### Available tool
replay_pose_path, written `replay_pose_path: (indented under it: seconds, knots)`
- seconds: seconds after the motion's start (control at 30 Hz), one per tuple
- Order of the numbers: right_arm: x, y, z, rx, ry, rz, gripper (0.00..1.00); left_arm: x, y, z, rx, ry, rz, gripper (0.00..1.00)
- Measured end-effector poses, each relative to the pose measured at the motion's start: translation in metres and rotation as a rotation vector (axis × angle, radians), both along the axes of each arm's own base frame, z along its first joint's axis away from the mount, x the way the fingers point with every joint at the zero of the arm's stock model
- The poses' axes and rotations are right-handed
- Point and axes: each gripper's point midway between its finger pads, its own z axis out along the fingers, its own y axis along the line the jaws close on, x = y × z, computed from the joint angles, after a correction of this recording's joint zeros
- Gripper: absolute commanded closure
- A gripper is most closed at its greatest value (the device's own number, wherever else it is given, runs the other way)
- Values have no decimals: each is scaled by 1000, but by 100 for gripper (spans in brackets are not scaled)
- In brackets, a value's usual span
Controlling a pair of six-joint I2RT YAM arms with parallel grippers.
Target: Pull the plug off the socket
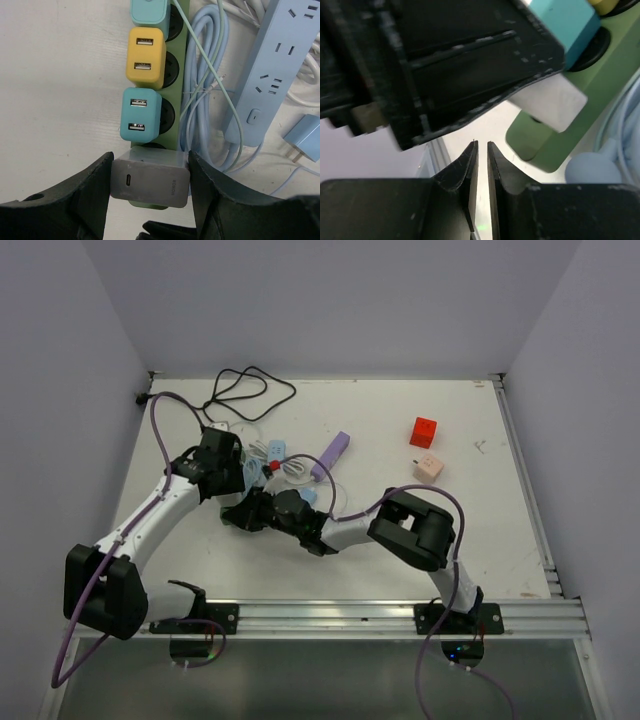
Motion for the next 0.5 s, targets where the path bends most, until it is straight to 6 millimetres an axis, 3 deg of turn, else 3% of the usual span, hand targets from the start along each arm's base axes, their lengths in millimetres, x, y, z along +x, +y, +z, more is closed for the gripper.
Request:
replay_pose_path:
  seconds: [0.2,0.5]
  knots:
    - [14,0,-22,-27,19,-71,83,-1,-1,1,-5,0,-7,100]
    - [28,1,-24,-42,73,-137,80,-4,0,4,3,-5,-27,100]
